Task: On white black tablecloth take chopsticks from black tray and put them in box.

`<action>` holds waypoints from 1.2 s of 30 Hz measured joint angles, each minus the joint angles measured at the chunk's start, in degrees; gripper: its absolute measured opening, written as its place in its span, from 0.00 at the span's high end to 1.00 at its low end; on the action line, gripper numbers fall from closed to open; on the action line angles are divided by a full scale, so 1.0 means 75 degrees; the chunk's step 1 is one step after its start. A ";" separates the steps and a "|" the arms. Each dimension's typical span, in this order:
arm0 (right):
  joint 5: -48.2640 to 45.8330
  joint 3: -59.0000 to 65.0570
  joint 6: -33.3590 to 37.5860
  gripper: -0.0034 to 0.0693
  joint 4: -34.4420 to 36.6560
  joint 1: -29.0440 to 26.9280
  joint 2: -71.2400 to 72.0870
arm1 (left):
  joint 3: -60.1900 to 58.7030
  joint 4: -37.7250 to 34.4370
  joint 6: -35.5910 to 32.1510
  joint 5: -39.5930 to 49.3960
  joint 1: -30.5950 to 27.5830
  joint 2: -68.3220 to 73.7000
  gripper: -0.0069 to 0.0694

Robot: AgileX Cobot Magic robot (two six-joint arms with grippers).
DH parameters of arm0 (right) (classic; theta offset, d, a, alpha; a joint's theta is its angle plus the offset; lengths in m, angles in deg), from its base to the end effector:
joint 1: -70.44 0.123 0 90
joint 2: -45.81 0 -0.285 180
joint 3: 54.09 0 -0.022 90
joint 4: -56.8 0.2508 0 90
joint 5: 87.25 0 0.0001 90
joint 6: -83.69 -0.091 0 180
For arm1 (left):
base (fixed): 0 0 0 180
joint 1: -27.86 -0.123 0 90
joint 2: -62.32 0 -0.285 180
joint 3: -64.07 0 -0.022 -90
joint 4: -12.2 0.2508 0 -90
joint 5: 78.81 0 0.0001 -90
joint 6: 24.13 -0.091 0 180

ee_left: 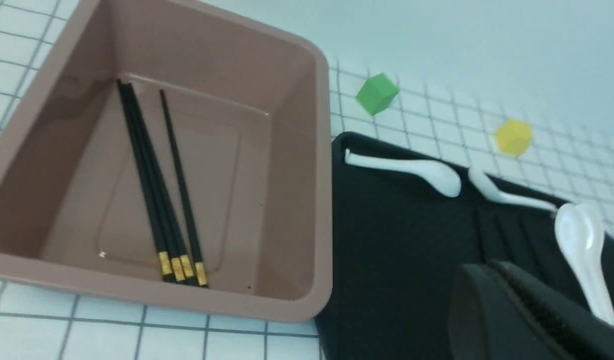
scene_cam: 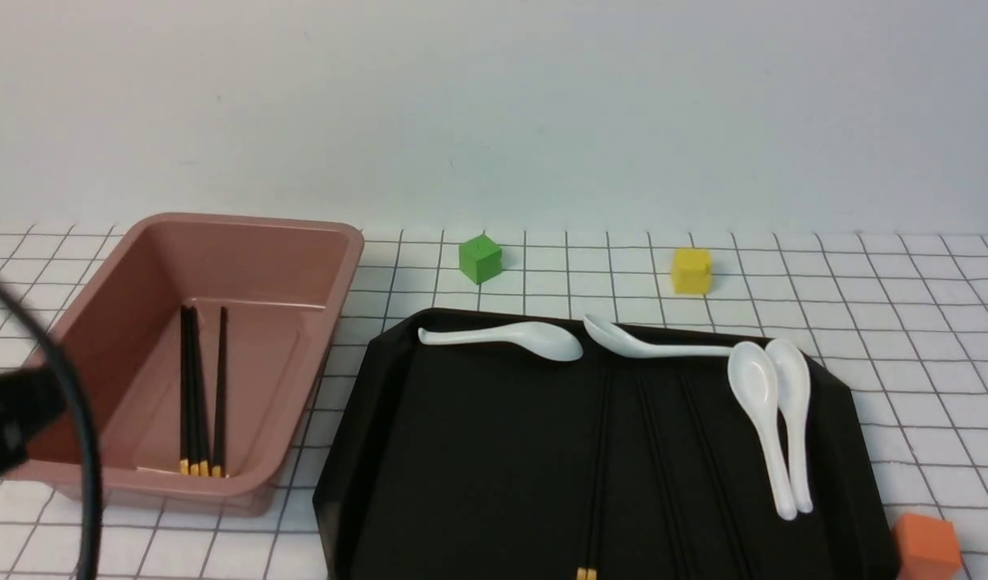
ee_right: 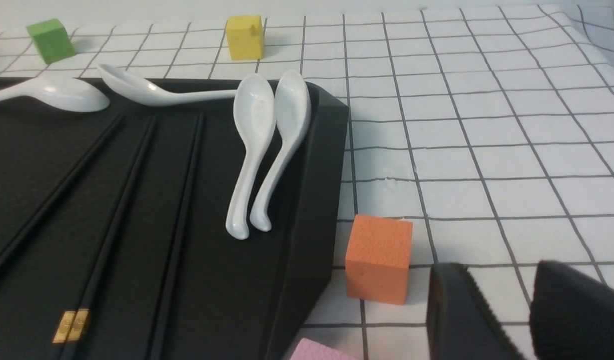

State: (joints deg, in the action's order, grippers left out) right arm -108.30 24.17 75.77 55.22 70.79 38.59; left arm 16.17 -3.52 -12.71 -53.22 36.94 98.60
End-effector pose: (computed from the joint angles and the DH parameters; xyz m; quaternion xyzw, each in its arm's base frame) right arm 0.0528 -0.0006 0.1745 0.0456 0.8001 0.0315 0.5973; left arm 0.1000 -0.0268 0.3096 -0.0834 0.8088 -0.2188 0.5395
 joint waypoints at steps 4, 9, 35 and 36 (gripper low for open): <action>0.0000 0.0000 0.0000 0.62 0.0000 0.0000 0.0000 | -0.1407 -0.0370 -0.0067 -0.1160 0.0000 -0.1175 0.93; 0.0000 0.0000 0.0000 0.62 0.0000 0.0000 0.0000 | -0.2032 -0.0464 -0.0078 -0.1851 0.0000 -0.1733 0.93; 0.0000 0.0000 0.0000 0.62 0.0000 0.0000 0.0000 | -0.2805 -0.0110 -0.0101 -0.1765 0.0000 -0.2631 0.93; 0.0000 0.0000 0.0000 0.62 0.0000 0.0000 0.0000 | -0.3025 0.0118 -0.0101 -0.1692 0.0000 -0.2883 0.92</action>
State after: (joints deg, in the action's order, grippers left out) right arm -108.30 24.17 75.77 55.22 70.79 38.59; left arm -6.52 -2.63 -13.47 -65.91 36.94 76.98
